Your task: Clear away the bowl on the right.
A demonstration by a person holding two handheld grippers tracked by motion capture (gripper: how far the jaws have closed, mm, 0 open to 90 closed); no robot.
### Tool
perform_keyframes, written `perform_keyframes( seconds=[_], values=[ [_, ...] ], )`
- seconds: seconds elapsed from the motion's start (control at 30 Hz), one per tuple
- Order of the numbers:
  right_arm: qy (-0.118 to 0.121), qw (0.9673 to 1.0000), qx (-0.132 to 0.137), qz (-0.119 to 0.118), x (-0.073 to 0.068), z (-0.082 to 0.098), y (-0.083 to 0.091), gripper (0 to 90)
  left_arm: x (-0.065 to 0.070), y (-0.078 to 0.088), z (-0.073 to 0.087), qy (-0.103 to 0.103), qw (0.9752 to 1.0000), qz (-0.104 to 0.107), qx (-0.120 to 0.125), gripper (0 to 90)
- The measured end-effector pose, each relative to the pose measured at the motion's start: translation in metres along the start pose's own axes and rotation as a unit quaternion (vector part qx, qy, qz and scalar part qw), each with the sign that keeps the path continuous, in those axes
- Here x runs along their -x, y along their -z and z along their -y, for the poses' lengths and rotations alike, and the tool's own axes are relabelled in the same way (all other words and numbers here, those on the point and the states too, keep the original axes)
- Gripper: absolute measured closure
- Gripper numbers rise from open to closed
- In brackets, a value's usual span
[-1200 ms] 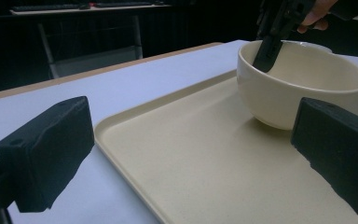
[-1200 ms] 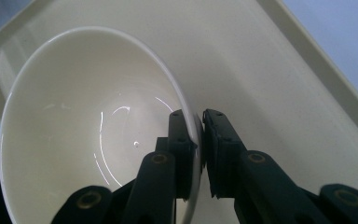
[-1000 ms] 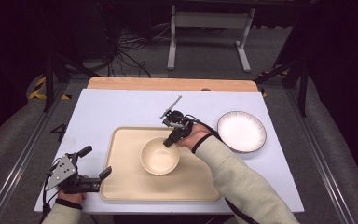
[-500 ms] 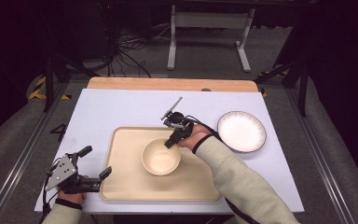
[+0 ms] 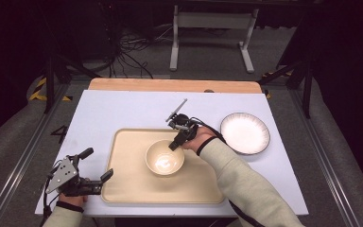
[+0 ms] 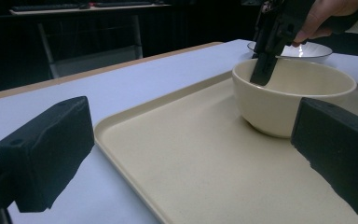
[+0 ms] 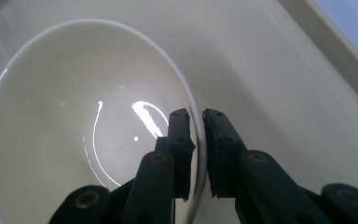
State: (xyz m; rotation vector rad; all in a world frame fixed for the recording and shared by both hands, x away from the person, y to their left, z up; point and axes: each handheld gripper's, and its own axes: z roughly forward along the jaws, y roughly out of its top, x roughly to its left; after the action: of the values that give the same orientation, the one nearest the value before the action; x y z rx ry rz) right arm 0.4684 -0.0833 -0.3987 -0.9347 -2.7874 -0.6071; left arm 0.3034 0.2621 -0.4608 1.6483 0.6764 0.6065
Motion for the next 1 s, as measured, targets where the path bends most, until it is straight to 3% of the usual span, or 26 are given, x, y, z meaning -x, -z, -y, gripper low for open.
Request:
perform_keyframes(
  seconds=[0.3,0.47,0.6,0.7,1.0],
  values=[
    [0.01,0.9999,0.006,0.011,-0.001,0.001,0.004,74.2,0.0,0.0,0.0,0.0,1.0,0.0,0.0,0.2],
    [0.01,0.9994,0.029,0.017,-0.004,0.001,0.013,59.3,-0.001,0.0,0.0,0.002,1.0,0.0,0.001,0.2],
    [0.025,0.9983,0.041,0.032,-0.011,0.002,0.021,50.8,-0.001,0.0,0.0,0.001,1.0,0.001,0.001,0.2],
    [0.047,0.9967,0.049,0.044,-0.017,0.004,0.027,42.5,0.0,0.0,0.0,-0.001,1.0,0.001,-0.001,0.2],
    [0.062,0.9923,0.089,0.06,-0.028,0.015,0.046,26.2,0.0,-0.001,0.0,0.002,1.0,-0.001,0.0,0.2]
  ],
)
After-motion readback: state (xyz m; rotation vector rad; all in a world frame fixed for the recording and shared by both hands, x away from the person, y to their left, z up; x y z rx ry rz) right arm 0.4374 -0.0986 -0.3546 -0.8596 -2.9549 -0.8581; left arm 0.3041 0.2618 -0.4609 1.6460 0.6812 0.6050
